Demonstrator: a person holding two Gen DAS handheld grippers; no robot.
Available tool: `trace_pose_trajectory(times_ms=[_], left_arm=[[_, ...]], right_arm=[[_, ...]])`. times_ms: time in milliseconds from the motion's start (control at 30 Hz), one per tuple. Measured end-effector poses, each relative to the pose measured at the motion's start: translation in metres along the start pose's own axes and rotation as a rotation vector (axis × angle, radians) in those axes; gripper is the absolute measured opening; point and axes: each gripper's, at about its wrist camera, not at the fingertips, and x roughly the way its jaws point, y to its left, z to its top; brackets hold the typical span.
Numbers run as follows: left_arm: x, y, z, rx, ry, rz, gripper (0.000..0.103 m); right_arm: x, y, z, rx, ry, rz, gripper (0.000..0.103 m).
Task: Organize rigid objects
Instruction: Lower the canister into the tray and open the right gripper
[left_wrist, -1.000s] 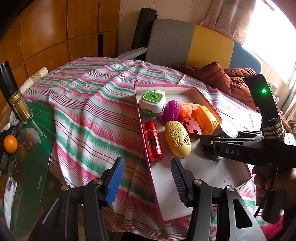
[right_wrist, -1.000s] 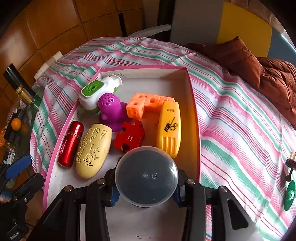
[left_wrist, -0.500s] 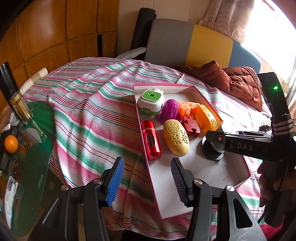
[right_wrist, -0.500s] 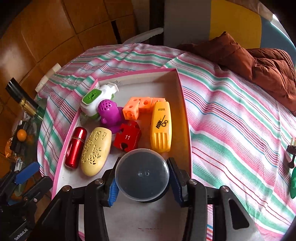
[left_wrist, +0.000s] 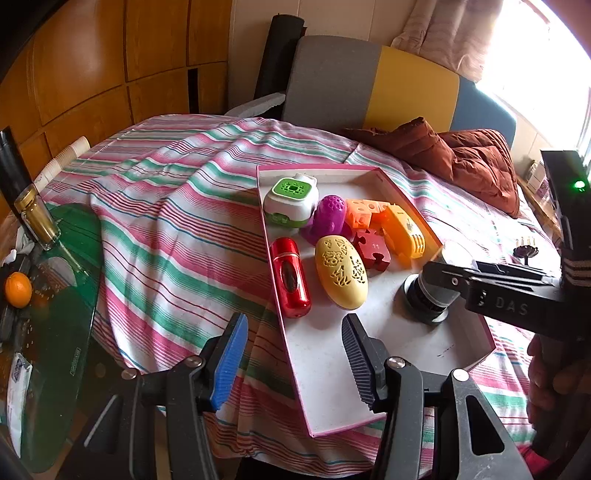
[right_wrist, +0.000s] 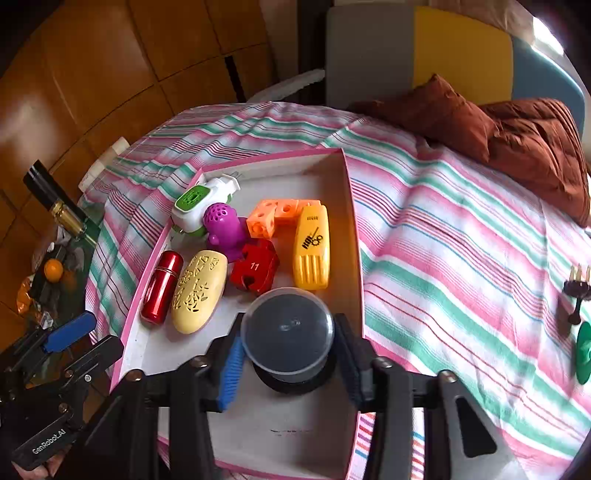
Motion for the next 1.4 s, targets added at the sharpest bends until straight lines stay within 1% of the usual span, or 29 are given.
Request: trace_pose_trajectory(times_ms=[133, 300, 400, 533, 700, 767, 800, 867, 900, 1100, 1200, 1400], left_arm=[[0.000, 0.000, 0.001, -0.003, 0.001, 0.000, 0.054], [0.001, 0.002, 0.000, -0.008, 0.005, 0.000, 0.055], [0.001, 0.003, 0.001, -0.013, 0.005, 0.000, 0.055], [0.000, 0.004, 0.002, -0.017, -0.001, -0.004, 0.055], [0.001, 0.002, 0.001, -0.012, 0.002, -0.009, 0.055], [0.000, 0.001, 0.001, -0.008, 0.002, -0.008, 0.055], [0.001, 0.001, 0.000, -0.006, 0.003, -0.008, 0.055], [0.000, 0.000, 0.000, -0.003, 0.003, -0.008, 0.055], [0.000, -0.001, 0.000, -0.001, 0.003, -0.006, 0.055], [-0.001, -0.003, -0.001, 0.011, 0.003, -0.002, 0.055], [-0.002, -0.003, 0.000, 0.012, 0.000, -0.001, 0.055], [-0.003, -0.005, 0.000, 0.016, -0.003, -0.003, 0.055]], right_arm=[[0.008, 0.002, 0.010, 0.011, -0.006, 0.012, 0.044], [0.022, 0.003, 0.028, 0.026, 0.037, 0.033, 0.044], [0.016, 0.000, 0.031, 0.043, 0.027, 0.061, 0.049], [-0.003, -0.003, 0.024, 0.041, -0.017, 0.071, 0.058], [-0.023, -0.003, 0.006, 0.017, -0.034, 0.069, 0.058], [-0.024, -0.001, -0.001, 0.005, -0.021, 0.079, 0.057], [-0.022, 0.001, -0.004, -0.006, -0.012, 0.077, 0.056], [-0.016, 0.008, -0.008, -0.046, 0.007, 0.046, 0.034], [-0.010, 0.011, -0.007, -0.063, 0.019, 0.023, 0.031], [0.011, 0.011, 0.012, -0.016, -0.009, 0.013, 0.031], [0.007, 0.014, 0.017, -0.029, -0.023, 0.021, 0.031], [-0.006, 0.011, 0.013, -0.027, -0.029, 0.044, 0.032]])
